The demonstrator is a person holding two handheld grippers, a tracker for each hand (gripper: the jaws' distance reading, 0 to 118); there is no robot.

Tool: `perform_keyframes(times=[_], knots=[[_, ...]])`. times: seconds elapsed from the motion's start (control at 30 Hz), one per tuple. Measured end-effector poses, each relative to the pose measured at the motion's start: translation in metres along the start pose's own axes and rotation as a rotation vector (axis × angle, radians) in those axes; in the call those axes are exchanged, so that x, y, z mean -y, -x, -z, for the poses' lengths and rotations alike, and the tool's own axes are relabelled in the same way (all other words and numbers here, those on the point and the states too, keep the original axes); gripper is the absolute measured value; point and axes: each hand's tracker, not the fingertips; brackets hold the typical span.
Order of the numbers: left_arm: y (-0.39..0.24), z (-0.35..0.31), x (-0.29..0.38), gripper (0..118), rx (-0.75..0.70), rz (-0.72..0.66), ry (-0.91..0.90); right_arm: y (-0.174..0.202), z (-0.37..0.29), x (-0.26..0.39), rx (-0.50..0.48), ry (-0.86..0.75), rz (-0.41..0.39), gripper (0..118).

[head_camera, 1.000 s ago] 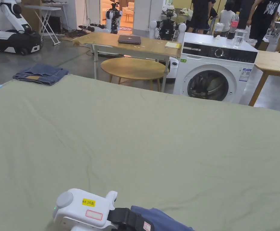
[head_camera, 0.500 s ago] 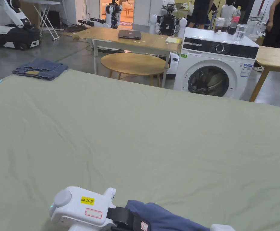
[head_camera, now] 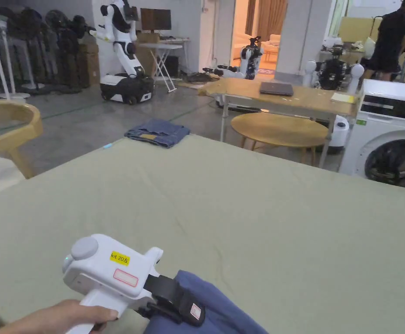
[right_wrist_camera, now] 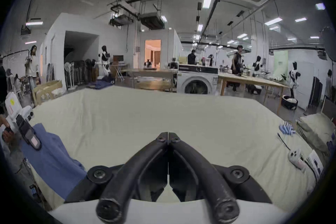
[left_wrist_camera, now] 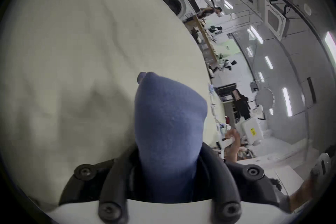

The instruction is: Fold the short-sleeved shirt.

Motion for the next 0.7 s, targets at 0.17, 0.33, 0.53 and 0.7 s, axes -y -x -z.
perform_keyframes(times=[0.17, 0.33, 0.53, 0.7], knots=[[0.031, -0.102, -0.035, 22, -0.173, -0.041, -0.032, 0.011, 0.004, -0.014, -0.013, -0.027, 0.013, 0], [0.05, -0.177, -0.05, 22, -0.396, -0.103, -0.037, 0.016, 0.006, -0.009, -0.03, 0.0, 0.029, 0], [0.088, -0.191, -0.055, 22, -0.594, -0.192, -0.024, 0.016, 0.009, 0.002, -0.007, 0.035, 0.02, 0], [0.109, -0.179, -0.05, 22, -0.613, -0.222, -0.017, 0.014, 0.008, 0.003, 0.008, 0.05, 0.007, 0]])
